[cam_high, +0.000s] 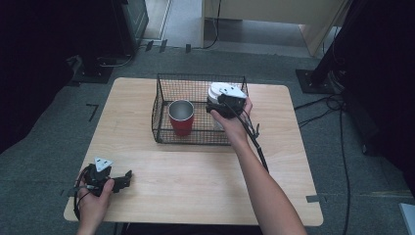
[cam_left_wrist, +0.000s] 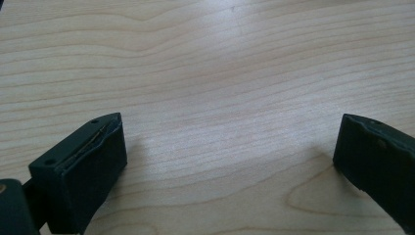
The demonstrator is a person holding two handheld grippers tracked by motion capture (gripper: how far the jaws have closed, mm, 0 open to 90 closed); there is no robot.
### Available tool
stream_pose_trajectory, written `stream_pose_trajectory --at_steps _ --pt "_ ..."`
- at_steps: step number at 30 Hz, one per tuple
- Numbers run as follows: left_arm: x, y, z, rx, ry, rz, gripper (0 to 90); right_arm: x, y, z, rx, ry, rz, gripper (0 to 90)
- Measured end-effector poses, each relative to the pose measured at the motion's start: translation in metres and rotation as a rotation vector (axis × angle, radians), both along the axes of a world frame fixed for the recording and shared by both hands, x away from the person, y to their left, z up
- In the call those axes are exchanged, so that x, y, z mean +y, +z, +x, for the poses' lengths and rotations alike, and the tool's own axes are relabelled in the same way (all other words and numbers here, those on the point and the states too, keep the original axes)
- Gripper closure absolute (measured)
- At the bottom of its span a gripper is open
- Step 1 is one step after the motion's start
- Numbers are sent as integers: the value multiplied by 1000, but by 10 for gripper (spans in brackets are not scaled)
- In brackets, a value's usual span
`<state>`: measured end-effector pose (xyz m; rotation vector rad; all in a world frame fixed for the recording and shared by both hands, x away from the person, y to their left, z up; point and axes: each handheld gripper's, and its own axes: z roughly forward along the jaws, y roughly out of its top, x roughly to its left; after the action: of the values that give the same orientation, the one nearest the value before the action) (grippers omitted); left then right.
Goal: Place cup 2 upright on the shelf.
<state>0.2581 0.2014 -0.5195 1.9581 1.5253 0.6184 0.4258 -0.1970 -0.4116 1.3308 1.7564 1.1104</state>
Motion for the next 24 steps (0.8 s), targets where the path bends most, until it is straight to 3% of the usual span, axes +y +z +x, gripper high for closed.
stream_pose_trajectory --at_steps 9,17,24 --pt "0 0 0 0 0 0 0 1 -3 5 12 25 21 155" --pt "0 0 0 0 0 -1 0 2 -7 7 53 40 -8 155" --pt "0 0 0 0 0 0 0 6 -9 8 68 54 -62 155"
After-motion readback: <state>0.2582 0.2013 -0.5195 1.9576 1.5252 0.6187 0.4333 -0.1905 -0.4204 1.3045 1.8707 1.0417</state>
